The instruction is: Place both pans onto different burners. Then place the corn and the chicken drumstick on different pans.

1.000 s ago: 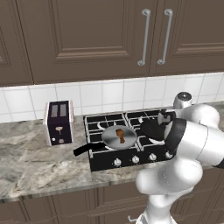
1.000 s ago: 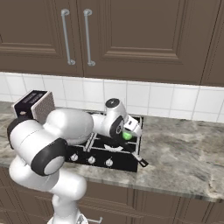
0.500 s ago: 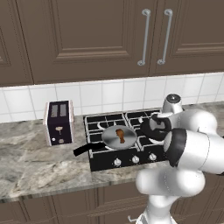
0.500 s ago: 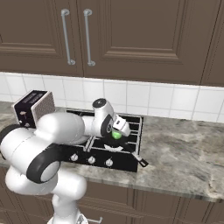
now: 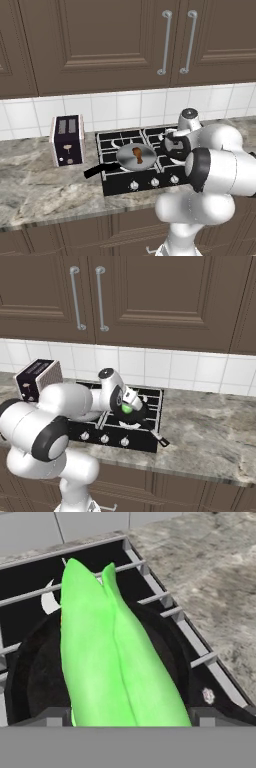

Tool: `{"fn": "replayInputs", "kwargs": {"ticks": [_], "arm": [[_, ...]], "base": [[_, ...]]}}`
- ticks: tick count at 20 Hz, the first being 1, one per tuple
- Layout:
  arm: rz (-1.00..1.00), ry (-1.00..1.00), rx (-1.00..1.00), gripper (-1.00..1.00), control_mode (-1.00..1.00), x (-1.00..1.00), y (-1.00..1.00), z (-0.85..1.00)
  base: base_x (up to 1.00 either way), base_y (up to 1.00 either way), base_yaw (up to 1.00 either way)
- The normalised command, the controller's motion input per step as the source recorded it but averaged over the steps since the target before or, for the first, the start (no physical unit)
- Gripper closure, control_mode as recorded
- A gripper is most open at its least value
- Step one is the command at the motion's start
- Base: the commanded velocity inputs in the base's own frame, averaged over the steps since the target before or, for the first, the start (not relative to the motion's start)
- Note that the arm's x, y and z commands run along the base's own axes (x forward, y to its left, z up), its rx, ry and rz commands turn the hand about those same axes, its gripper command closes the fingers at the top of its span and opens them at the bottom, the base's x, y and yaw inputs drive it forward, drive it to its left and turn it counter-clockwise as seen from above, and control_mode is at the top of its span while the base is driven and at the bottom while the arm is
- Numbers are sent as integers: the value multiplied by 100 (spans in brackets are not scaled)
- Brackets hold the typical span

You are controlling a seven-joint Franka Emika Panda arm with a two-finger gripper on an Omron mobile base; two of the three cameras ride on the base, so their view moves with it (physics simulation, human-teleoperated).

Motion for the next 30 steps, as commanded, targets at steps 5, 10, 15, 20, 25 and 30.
{"fn": "replayInputs", "kwargs": {"ticks": [5, 10, 15, 20, 25, 30], "arm": [[0, 0, 0, 100, -100, 19, 15, -1], [0, 0, 0, 100, -100, 0, 13, -20], [0, 0, 0, 100, -100, 0, 2, -20], [0, 0, 0, 100, -100, 0, 0, -4], [0, 0, 0, 100, -100, 0, 0, -3], [0, 0, 0, 100, -100, 5, 0, -7]], "base": [[0, 0, 0], [0, 0, 0], [0, 0, 0], [0, 0, 0], [0, 0, 0], [0, 0, 0]]}}
